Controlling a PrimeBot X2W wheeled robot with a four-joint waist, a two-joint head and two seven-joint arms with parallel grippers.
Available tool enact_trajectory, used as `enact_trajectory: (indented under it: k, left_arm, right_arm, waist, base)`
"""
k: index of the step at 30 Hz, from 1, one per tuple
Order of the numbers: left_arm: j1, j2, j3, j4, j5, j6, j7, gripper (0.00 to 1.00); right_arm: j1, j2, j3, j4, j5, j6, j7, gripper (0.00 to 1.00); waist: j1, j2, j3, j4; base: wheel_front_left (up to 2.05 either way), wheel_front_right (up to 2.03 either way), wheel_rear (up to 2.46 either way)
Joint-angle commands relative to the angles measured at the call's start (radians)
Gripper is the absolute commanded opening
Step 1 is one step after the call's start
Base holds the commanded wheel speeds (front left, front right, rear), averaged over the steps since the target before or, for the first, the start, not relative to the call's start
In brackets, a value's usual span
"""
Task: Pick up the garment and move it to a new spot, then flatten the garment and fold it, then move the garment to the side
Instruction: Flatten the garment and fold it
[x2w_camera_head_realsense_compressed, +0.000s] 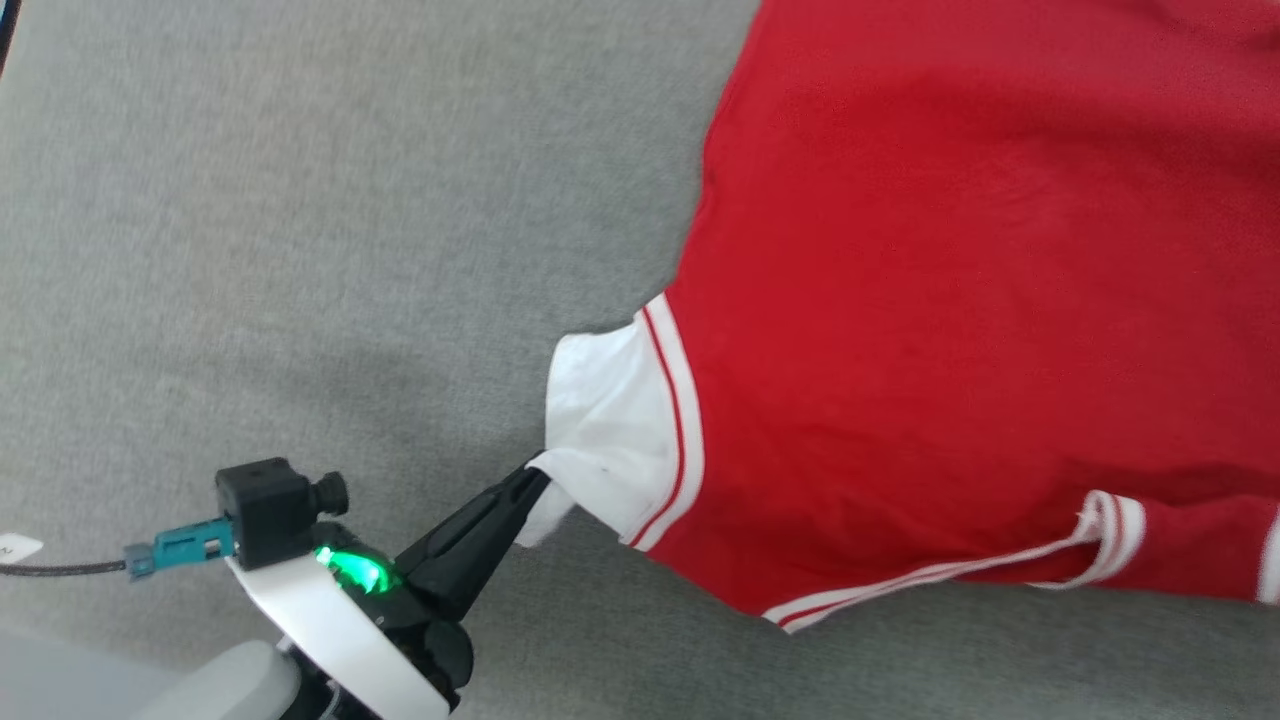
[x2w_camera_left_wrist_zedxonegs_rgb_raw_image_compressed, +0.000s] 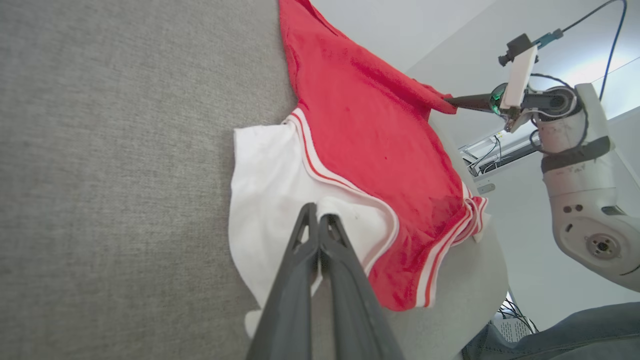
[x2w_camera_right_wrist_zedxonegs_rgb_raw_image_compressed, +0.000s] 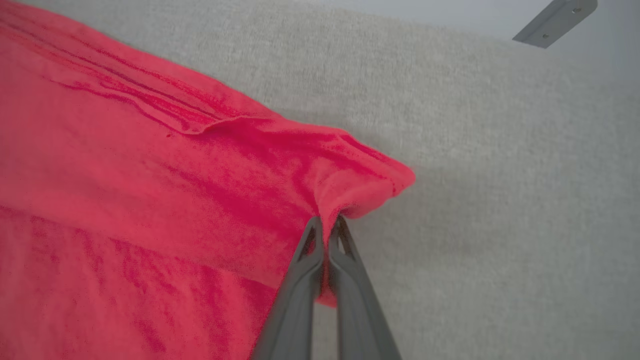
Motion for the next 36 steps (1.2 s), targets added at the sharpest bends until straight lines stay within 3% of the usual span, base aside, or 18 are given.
enact_trajectory:
  k: [1, 8, 13, 17, 22, 27, 28, 29, 36]
  left_arm:
    - [0.012, 0.002, 0.005, 0.003, -0.013, 0.002, -0.002, 0.00]
    - [0.086, -0.001, 0.065, 0.022, -0.002, 0.002, -0.002, 0.00]
    - [0.132, -0.011, 0.122, 0.033, 0.011, 0.002, -0.002, 0.00]
    - [0.157, -0.014, 0.148, 0.036, 0.023, 0.002, -0.002, 0.00]
    - [0.173, -0.010, 0.162, 0.035, 0.028, 0.002, -0.002, 0.00]
    - [0.175, -0.012, 0.165, 0.028, 0.024, 0.002, -0.002, 0.00]
    - [0.176, -0.012, 0.163, 0.027, 0.026, 0.002, -0.002, 0.00]
    - [0.176, -0.012, 0.160, 0.026, 0.026, 0.002, -0.002, 0.00]
    - [0.154, -0.026, 0.151, 0.013, 0.028, 0.002, -0.002, 0.00]
  right_arm:
    - [0.022, -0.003, 0.001, -0.009, 0.009, 0.000, 0.007, 0.00]
    - [0.407, -0.033, -0.035, -0.249, 0.169, 0.000, 0.059, 0.00]
    - [0.696, 0.042, -0.068, -0.424, 0.221, 0.000, 0.078, 0.00]
    - [0.892, 0.109, -0.033, -0.526, 0.256, 0.000, 0.101, 0.00]
    - [1.041, 0.164, 0.030, -0.600, 0.289, 0.000, 0.119, 0.00]
    - [1.047, 0.176, 0.071, -0.603, 0.288, 0.000, 0.078, 0.00]
    - [1.036, 0.174, 0.065, -0.608, 0.283, 0.000, 0.060, 0.45]
    - [1.025, 0.174, 0.051, -0.614, 0.285, 0.000, 0.046, 1.00]
    - [0.883, 0.130, -0.134, -0.714, 0.364, 0.000, 0.044, 1.00]
  waist:
    - [0.0000, 0.0000, -0.050, -0.043]
    - [0.0000, 0.0000, -0.131, -0.102]
    - [0.0000, 0.0000, -0.162, -0.135]
    - [0.0000, 0.0000, -0.173, -0.153]
    - [0.0000, 0.0000, -0.178, -0.168]
    - [0.0000, 0.0000, -0.177, -0.175]
    - [0.0000, 0.0000, -0.177, -0.176]
    - [0.0000, 0.0000, -0.176, -0.175]
    - [0.0000, 0.0000, -0.165, -0.145]
  base:
    - [0.00, 0.00, 0.00]
    - [0.00, 0.00, 0.00]
    - [0.00, 0.00, 0.00]
    - [0.00, 0.00, 0.00]
    - [0.00, 0.00, 0.00]
    - [0.00, 0.00, 0.00]
    - [0.00, 0.00, 0.00]
    - [0.00, 0.00, 0.00]
    - [0.00, 0.00, 0.00]
